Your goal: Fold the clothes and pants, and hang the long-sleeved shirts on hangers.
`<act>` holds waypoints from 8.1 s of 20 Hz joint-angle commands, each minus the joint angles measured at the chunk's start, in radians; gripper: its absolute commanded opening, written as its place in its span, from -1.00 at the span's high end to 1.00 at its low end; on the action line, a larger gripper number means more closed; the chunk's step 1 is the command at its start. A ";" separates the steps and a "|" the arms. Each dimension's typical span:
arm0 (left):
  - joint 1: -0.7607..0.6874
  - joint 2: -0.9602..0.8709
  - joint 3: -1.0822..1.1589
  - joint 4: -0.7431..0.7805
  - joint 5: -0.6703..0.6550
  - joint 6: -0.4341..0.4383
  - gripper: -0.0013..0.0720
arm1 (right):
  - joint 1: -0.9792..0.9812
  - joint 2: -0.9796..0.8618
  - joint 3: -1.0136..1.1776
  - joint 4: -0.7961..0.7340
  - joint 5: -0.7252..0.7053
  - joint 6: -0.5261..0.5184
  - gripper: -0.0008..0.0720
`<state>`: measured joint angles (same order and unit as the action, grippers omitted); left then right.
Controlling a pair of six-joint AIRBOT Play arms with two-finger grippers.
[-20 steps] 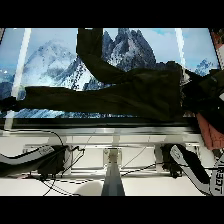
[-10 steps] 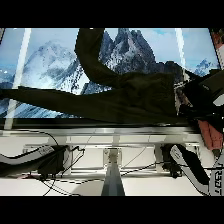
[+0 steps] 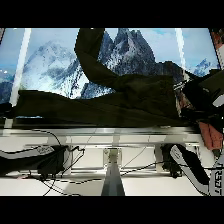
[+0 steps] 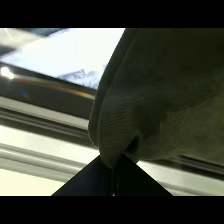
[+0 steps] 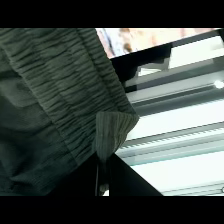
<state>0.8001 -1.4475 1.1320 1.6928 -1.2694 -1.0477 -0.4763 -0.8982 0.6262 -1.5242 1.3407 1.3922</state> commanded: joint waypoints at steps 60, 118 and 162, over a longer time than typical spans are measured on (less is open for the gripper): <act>0.038 -0.102 0.205 -0.103 -0.108 -0.174 0.92 | 0.003 -0.033 -0.024 0.063 -0.077 -0.052 0.89; -0.972 -0.114 0.352 -0.840 0.613 -0.006 0.92 | 0.003 -0.034 0.148 0.231 -0.260 -0.127 -0.73; -0.755 -0.405 0.206 -0.909 0.258 -0.116 -0.56 | 0.003 -0.034 0.148 0.244 -0.262 -0.127 -0.73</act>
<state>0.0631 -1.8107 1.3411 0.7952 -1.0565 -1.1633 -0.4736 -0.9321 0.7738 -1.2804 1.0798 1.2652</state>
